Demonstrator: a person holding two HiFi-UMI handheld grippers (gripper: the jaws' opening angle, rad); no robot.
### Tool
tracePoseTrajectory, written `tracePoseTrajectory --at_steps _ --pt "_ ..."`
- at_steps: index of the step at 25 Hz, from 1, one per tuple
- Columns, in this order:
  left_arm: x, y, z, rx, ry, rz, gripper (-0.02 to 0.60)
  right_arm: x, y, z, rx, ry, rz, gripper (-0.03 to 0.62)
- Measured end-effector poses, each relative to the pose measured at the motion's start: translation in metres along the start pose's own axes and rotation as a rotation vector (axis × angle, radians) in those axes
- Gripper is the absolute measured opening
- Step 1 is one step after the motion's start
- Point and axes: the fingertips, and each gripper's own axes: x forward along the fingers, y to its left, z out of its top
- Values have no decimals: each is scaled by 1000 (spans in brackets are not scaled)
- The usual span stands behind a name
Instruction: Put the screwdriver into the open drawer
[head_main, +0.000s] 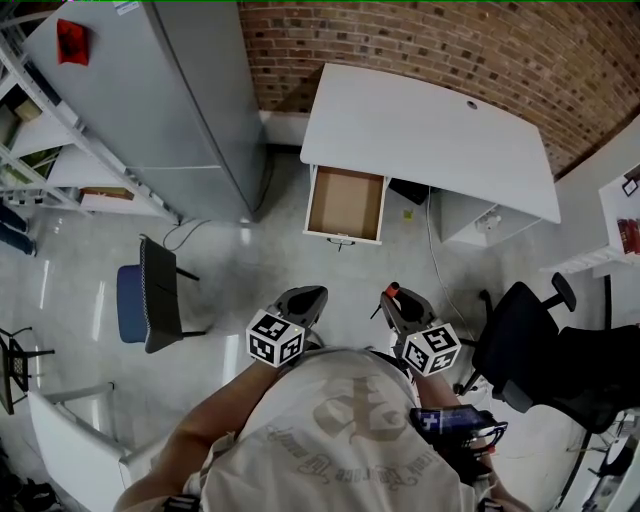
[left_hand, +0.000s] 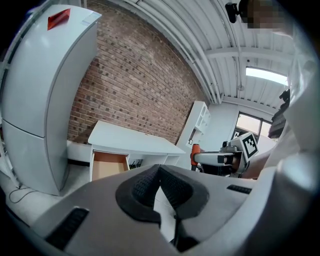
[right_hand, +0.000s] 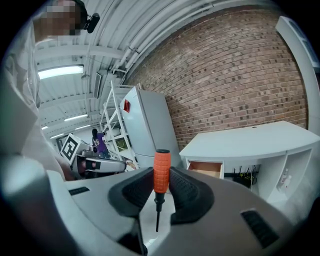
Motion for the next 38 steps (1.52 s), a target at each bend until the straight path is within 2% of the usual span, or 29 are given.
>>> tracePoseTrajectory --at_steps 10,26,38 --pt "-14 17 -3 -3 -3 -2 20 13 13 -3 16 0 -27 104" --pt "-40 53 1 -44 -37 62 20 46 35 11 -31 14 18 104" --pt "-29 69 3 -55 -21 100 20 68 18 8 -5 32 44 104"
